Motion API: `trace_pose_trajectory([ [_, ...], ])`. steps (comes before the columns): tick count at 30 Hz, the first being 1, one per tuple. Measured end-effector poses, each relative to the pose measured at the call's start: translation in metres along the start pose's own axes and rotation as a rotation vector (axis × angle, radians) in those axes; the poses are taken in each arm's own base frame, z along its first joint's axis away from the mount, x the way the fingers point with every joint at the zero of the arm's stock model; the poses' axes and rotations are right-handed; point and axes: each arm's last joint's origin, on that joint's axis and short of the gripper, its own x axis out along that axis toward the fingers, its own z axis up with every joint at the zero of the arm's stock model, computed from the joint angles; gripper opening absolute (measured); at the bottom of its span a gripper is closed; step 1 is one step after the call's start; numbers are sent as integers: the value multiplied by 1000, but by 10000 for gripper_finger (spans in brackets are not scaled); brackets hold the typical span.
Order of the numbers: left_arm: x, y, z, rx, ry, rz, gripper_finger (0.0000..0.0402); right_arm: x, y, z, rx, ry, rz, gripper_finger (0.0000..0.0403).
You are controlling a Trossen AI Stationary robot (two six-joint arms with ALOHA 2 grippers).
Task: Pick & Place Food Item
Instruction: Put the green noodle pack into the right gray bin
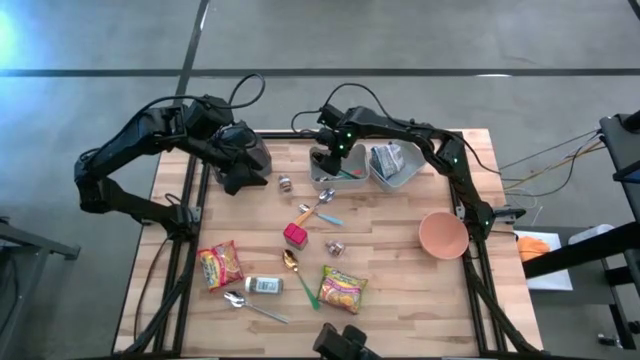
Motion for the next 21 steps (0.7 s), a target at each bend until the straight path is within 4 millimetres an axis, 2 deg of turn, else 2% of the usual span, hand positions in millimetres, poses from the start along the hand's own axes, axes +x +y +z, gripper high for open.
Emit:
trace_pose_trajectory([
  [6,0,0,0,0,0,0,296,-1,0,-3,26,33,0,221],
  [9,0,0,0,0,0,0,296,-8,3,-7,16,63,1,221],
  [14,0,0,0,0,0,0,296,-36,17,-9,-5,42,4,221],
  [21,0,0,0,1,-2,-1,296,-83,54,-21,-68,-3,16,221],
])
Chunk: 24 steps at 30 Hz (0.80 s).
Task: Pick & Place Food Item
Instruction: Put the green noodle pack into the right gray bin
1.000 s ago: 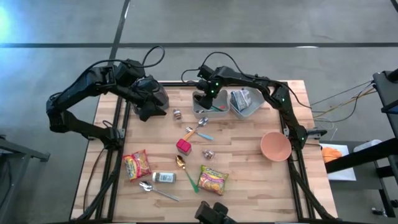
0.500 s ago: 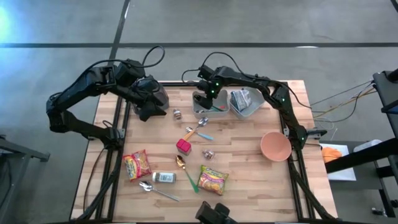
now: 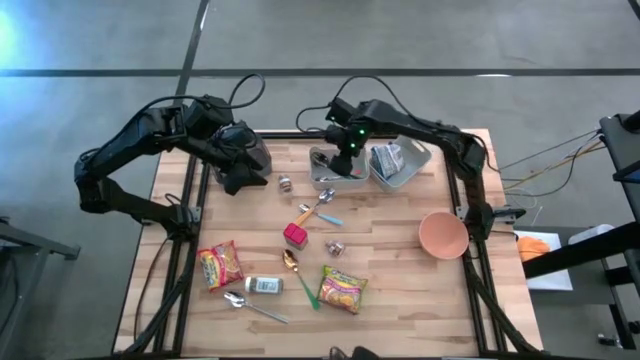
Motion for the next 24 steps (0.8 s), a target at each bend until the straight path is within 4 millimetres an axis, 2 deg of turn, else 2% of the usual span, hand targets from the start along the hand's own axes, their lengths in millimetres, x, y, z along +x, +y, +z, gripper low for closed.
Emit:
trace_pose_trajectory([
  [5,-1,-2,8,27,-82,-17,296,-30,31,-25,-11,-24,17,221],
  [9,-1,-3,9,31,-92,-21,296,-42,49,-53,18,-49,1,221],
  [15,-1,-4,13,61,-139,-13,296,-44,69,-96,119,-76,19,221],
  [24,10,-2,24,75,-175,3,296,-28,114,-160,187,9,93,221],
])
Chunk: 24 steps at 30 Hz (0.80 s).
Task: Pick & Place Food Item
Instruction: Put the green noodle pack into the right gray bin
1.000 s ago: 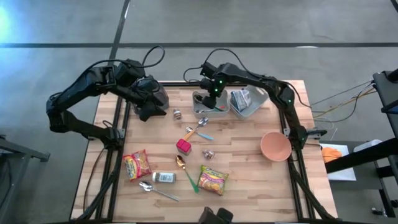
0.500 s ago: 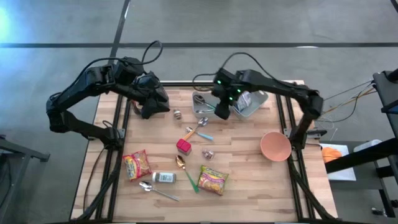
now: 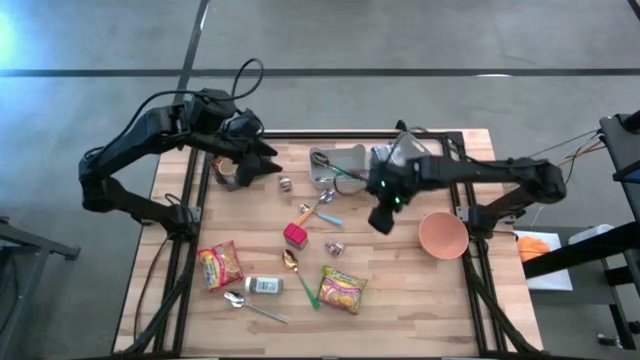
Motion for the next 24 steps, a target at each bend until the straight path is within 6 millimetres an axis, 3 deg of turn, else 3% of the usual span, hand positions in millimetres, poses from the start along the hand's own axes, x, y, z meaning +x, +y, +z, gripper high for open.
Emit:
trace_pose_trajectory([
  [5,15,3,-1,21,41,2,296,15,13,-30,40,39,33,221],
  [8,29,8,-8,-1,94,18,296,27,21,-33,59,-1,130,221],
  [15,39,16,-18,-81,144,41,296,52,36,-6,-156,-116,321,221],
  [24,38,17,-23,-96,184,54,296,103,59,34,-496,49,402,221],
])
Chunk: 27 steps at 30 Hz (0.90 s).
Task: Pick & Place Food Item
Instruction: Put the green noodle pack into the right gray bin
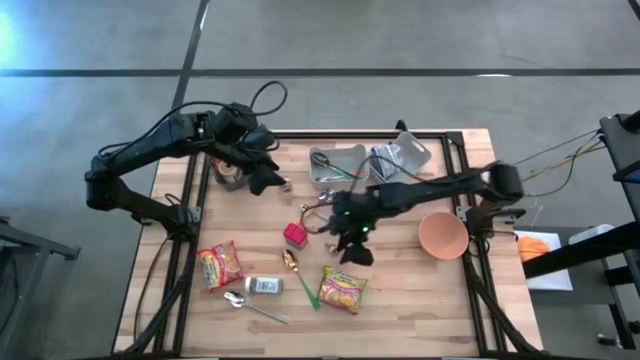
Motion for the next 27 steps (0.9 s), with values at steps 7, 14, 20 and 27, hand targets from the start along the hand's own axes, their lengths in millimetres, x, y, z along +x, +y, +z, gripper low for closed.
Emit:
trace_pose_trajectory([
  [7,-12,1,-13,12,66,14,296,29,-12,22,-116,37,42,221],
  [14,-36,-2,-26,62,44,6,296,56,-28,27,-105,81,37,221],
  [20,-48,-3,-33,101,26,0,296,70,-37,26,-100,103,36,221],
  [27,-52,-4,-35,128,19,-1,296,74,-41,20,-115,124,33,221],
])
